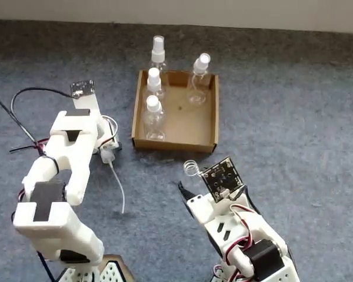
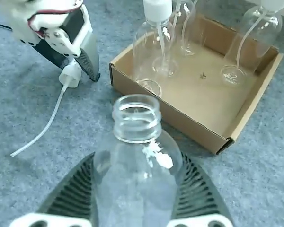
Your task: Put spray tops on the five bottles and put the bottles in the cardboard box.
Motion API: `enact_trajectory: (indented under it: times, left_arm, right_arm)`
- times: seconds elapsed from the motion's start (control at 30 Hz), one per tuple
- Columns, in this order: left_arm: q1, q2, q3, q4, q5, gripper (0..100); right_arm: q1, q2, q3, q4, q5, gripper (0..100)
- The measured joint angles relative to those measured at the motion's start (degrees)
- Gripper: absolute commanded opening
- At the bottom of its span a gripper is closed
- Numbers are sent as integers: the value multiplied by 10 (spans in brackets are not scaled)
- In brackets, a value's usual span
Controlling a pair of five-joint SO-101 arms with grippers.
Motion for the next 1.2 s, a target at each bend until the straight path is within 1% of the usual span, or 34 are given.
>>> enact_trajectory:
  times: [0.13,0.27,0.43,0.57,0.67,0.73,0.8,0.87,0.97,1.03,1.1,1.2]
  left_arm:
    - [-1,0,-1,-2,0,1]
    - [-11,0,-1,-2,0,2]
    - [-40,-16,-1,4,0,2]
    - [-52,-121,0,56,-1,2]
    - [-48,-250,0,94,-1,3]
    - [-42,-348,0,100,-3,4]
    - [-14,-447,-4,101,-30,4]
    - [30,-532,-8,98,-65,4]
    - [95,-619,-12,65,-100,4]
    - [133,-642,-25,39,-109,4]
    - [172,-647,-42,18,-111,4]
    - [230,-636,-66,9,-113,4]
  right_arm:
    - [0,0,0,0,0,3]
    - [0,0,0,0,0,3]
    - [0,0,0,0,0,3]
    - [0,0,0,-5,0,3]
    - [-1,0,0,-7,0,3]
    - [-1,0,0,-11,0,3]
    - [-1,-3,9,-28,0,3]
    - [-2,-4,34,-58,0,3]
    - [-18,0,86,-126,0,3]
    - [-33,0,121,-160,0,3]
    - [-51,0,147,-171,0,3]
    - [-67,1,156,-177,0,3]
